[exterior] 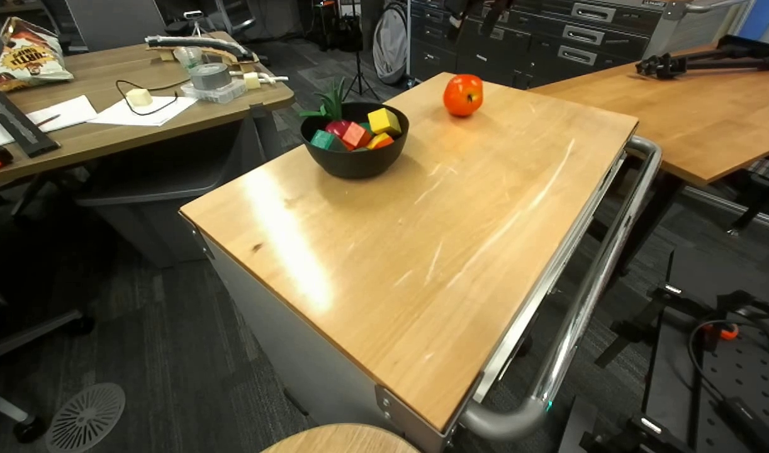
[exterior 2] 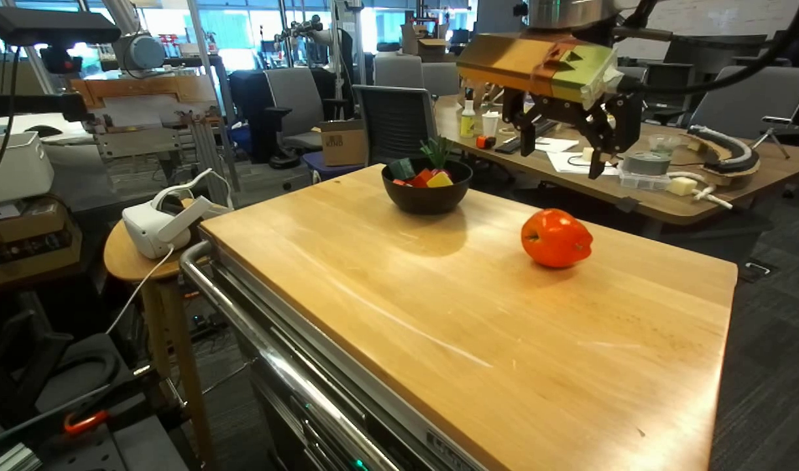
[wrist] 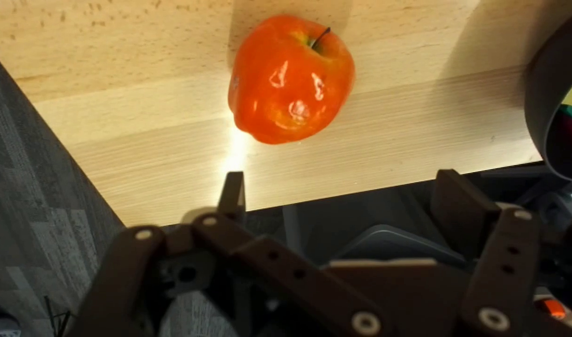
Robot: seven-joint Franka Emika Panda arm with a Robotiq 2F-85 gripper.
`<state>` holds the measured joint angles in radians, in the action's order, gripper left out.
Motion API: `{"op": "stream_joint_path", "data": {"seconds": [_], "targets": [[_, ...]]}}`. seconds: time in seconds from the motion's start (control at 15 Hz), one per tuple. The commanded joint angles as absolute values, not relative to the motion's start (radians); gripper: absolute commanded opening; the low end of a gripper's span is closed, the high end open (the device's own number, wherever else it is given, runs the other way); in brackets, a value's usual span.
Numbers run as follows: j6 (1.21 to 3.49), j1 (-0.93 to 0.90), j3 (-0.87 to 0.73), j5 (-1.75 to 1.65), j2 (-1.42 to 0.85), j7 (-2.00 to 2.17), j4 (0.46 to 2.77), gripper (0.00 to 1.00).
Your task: Move the apple toy to the right and put the toys in the bowl on the counter
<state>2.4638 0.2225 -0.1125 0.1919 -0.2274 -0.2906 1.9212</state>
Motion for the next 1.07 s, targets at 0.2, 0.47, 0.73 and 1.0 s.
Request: {"op": "stream_joint_path", "data": {"seconds": [0.2, 0.47, 0.73, 1.0], "targets": [[2.317, 0.231, -0.093, 0.172, -0.2, -0.401, 1.89, 1.0], [2.062, 0.185, -0.082, 0.061, -0.152, -0.454, 1.784, 1.0], [1.995, 0.163, -0.068, 0.074, -0.16, -0.486, 1.73, 1.0], [1.937, 0.143, -0.047, 0.078, -0.168, -0.517, 1.667, 1.0]]}}
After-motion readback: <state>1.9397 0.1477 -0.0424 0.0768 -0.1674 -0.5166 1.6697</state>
